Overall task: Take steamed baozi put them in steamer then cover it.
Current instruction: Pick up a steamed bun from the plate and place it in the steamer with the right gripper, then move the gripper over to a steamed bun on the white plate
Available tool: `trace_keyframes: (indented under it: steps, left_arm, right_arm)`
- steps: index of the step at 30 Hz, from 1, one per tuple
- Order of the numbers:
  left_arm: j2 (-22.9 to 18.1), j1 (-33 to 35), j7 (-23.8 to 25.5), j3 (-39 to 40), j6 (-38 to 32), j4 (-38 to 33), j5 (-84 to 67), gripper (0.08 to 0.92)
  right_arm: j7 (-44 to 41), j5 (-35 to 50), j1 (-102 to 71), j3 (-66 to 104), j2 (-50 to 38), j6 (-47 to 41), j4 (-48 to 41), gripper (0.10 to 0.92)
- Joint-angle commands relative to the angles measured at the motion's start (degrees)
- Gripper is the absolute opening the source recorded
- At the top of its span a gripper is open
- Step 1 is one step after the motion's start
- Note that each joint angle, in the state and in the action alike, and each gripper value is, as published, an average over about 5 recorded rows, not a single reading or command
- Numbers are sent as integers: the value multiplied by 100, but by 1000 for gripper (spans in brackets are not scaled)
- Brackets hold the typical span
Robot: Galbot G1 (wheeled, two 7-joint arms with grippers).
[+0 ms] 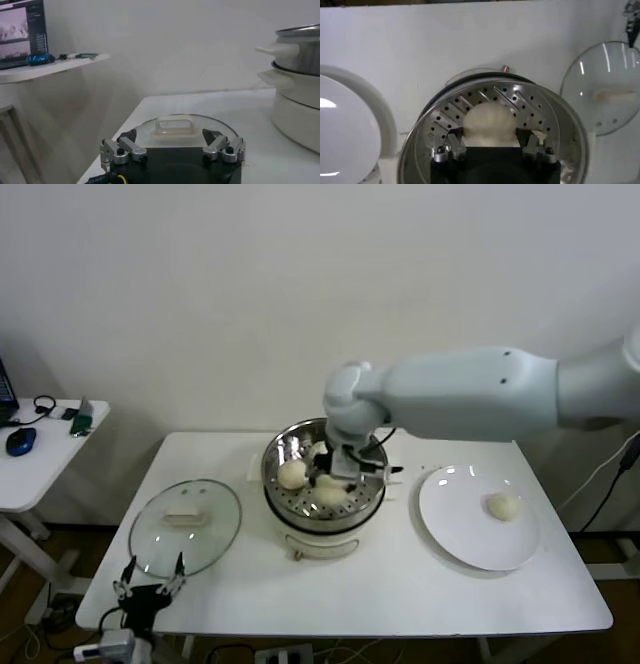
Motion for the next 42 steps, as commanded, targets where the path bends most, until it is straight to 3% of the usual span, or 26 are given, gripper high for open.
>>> trace_keyframes:
  steps: [1, 6, 10, 13, 17, 19, 22, 27, 32, 42]
  left_arm:
    - [-13, 3, -9, 17, -7, 20, 7, 823]
    - [-20, -5, -12, 25, 2, 1, 16, 823]
    - [-18, 4, -14, 31, 16, -25, 30, 823]
    - [-23, -1, -11, 44, 31, -59, 42, 823]
    - [-19, -9, -7, 60, 42, -72, 51, 823]
    - [-6, -9, -7, 67, 42, -70, 53, 823]
    - [12, -12, -7, 71, 37, -69, 46, 823]
    - [32, 1, -6, 96, 25, -69, 37, 823]
    - [-1, 1, -2, 167, 23, -98, 61, 823]
    - [-78, 40, -14, 129, -27, -50, 81, 823]
  right_arm:
    - [351, -796, -862, 63, 340, -57, -403, 709]
    - [505, -786, -773, 273, 281, -28, -569, 749]
    - [218, -172, -35, 236, 53, 263, -594, 810]
    - [-80, 641, 694, -5, -147, 539, -771, 821]
    - [-1076, 2208, 1691, -479, -665, 674, -1174, 823]
    - [-1575, 3156, 2097, -878, -1086, 425, -1297, 823]
    - [-1813, 3908, 2445, -1588, -1776, -184, -1295, 823]
    - [-1403, 3662, 2207, -2203, -3021, -786, -1261, 823]
    - [-1191, 2734, 1165, -1744, -3902, -886, -1545, 823]
    - [-991, 1253, -1596, 763, -4016, -715, -2946, 823]
